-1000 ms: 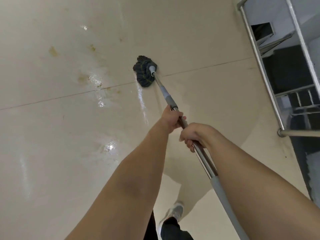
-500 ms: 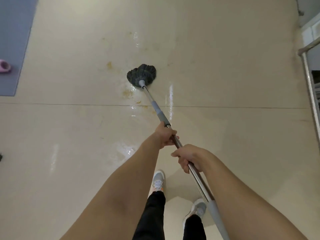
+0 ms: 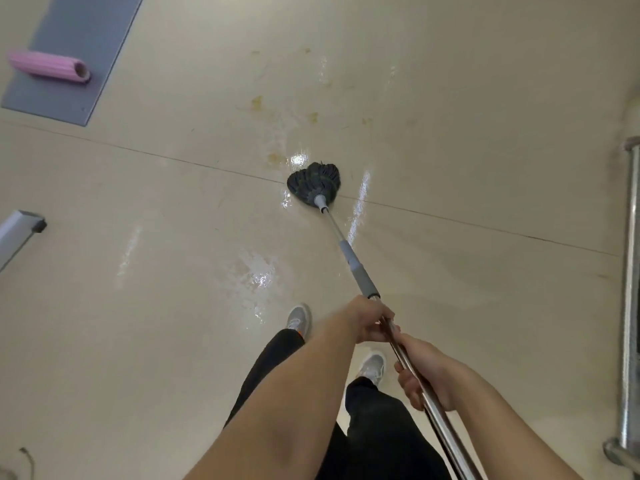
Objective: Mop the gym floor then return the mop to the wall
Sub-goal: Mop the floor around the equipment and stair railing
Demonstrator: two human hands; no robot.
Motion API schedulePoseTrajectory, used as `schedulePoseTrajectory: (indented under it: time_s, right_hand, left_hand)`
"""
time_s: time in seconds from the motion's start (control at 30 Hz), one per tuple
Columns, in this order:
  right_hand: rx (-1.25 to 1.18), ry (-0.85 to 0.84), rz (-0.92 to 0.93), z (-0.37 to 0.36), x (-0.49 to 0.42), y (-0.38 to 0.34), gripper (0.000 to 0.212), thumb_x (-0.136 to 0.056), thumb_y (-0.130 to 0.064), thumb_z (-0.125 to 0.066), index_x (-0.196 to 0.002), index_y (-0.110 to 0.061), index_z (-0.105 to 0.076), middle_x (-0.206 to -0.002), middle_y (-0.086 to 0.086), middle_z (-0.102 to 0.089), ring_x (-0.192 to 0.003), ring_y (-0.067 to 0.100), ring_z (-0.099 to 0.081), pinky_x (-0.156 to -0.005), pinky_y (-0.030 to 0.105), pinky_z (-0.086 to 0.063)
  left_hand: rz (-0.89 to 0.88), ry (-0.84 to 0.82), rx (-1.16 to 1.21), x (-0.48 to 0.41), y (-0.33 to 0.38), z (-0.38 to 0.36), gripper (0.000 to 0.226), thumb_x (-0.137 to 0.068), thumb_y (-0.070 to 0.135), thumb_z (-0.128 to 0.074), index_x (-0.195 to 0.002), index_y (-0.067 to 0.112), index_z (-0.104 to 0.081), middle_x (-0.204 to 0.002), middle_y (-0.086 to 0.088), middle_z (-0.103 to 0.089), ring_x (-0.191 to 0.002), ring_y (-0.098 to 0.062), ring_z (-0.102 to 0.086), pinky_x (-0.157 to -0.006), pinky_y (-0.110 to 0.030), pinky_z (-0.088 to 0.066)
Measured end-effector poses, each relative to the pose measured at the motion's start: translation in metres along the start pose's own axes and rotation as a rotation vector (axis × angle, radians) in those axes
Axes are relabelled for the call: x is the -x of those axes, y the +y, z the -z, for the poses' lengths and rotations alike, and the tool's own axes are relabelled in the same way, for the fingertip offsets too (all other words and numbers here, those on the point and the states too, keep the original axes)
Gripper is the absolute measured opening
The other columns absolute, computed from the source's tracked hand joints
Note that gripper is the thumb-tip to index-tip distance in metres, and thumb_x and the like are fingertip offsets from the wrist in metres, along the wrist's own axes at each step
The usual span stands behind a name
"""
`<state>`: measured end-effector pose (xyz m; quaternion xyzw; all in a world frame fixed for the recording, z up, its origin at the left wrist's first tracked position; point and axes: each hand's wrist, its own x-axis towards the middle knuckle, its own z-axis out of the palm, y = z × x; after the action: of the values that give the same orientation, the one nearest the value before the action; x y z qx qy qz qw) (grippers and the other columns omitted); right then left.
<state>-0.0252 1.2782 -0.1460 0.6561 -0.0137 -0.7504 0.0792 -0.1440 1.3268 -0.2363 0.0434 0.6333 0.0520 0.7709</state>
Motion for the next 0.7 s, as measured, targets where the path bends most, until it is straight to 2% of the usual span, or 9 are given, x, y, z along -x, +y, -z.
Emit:
schedulePoseTrajectory:
  time_s: [0.07,0.17,0.23,0.3,0.37,0.43,0.5,0.7]
  right_hand:
    - [0.034,0.011,-0.031,0.005,0.004,0.012,0.064,-0.092,-0.066,-0.049,-0.054,-0.015,-0.049,-0.051,0.0,-0.04,-0.035,0.012,-0.035,-0.037,0.02,-0.031]
    - [0.106,0.06,0.018,-0.008,-0.002,0.01,0.046,-0.096,-0.052,-0.052,-0.077,-0.01,-0.055,-0.057,0.002,-0.047,-0.041,0.014,-0.042,-0.041,0.021,-0.035]
    - [0.142,0.133,0.14,-0.027,-0.013,-0.01,0.033,-0.1,-0.04,-0.051,-0.1,-0.007,-0.054,-0.061,0.004,-0.049,-0.04,0.013,-0.042,-0.041,0.022,-0.035]
    - [0.223,0.175,0.224,-0.053,-0.024,-0.039,0.028,-0.103,-0.037,-0.047,-0.112,-0.011,-0.049,-0.066,0.006,-0.046,-0.036,0.012,-0.04,-0.039,0.022,-0.036]
    - [0.333,0.196,0.226,-0.078,-0.036,-0.069,0.025,-0.101,-0.032,-0.049,-0.11,-0.009,-0.048,-0.066,0.007,-0.045,-0.034,0.013,-0.039,-0.038,0.023,-0.04]
    - [0.444,0.264,0.22,-0.095,-0.049,-0.096,0.015,-0.093,-0.015,-0.05,-0.104,-0.004,-0.049,-0.065,0.009,-0.046,-0.032,0.016,-0.04,-0.037,0.026,-0.041]
    - [0.546,0.339,0.208,-0.108,-0.059,-0.13,0.02,-0.082,-0.004,-0.044,-0.1,-0.003,-0.05,-0.07,0.012,-0.049,-0.034,0.018,-0.042,-0.04,0.028,-0.041]
    - [0.576,0.341,0.311,-0.154,-0.095,-0.294,0.014,-0.08,0.006,-0.042,-0.083,-0.008,-0.043,-0.065,0.011,-0.041,-0.033,0.017,-0.035,-0.036,0.023,-0.035]
  left_hand:
    - [0.035,-0.009,0.01,0.001,-0.014,-0.007,0.016,-0.09,-0.005,-0.057,-0.104,-0.002,-0.049,-0.078,-0.016,-0.061,-0.075,-0.03,-0.069,-0.078,-0.049,-0.06]
    - [0.068,-0.029,0.067,-0.006,-0.019,0.006,0.02,-0.089,-0.004,-0.058,-0.107,-0.001,-0.05,-0.084,-0.016,-0.062,-0.081,-0.031,-0.071,-0.082,-0.047,-0.06]
    - [0.093,-0.059,0.115,-0.015,-0.007,0.024,0.015,-0.089,0.0,-0.056,-0.103,0.001,-0.048,-0.083,-0.014,-0.063,-0.075,-0.027,-0.071,-0.079,-0.041,-0.06]
    - [0.102,-0.06,0.199,-0.033,0.017,0.046,0.009,-0.093,0.003,-0.054,-0.097,0.002,-0.046,-0.078,-0.013,-0.059,-0.066,-0.023,-0.065,-0.066,-0.035,-0.059]
    - [0.094,-0.024,0.315,-0.055,0.045,0.073,0.007,-0.095,0.001,-0.053,-0.093,0.001,-0.046,-0.074,-0.011,-0.051,-0.063,-0.023,-0.059,-0.057,-0.033,-0.056]
    - [0.11,-0.048,0.384,-0.073,0.076,0.097,0.01,-0.097,0.002,-0.052,-0.089,0.002,-0.046,-0.069,-0.009,-0.045,-0.061,-0.024,-0.053,-0.056,-0.034,-0.053]
    - [0.107,-0.08,0.41,-0.09,0.109,0.119,0.013,-0.098,0.002,-0.051,-0.086,0.003,-0.046,-0.067,-0.009,-0.042,-0.059,-0.023,-0.048,-0.058,-0.034,-0.049]
    - [-0.117,-0.061,0.527,-0.139,0.246,0.2,0.012,-0.095,-0.001,-0.053,-0.085,0.002,-0.048,-0.069,-0.01,-0.045,-0.057,-0.022,-0.05,-0.052,-0.03,-0.053]
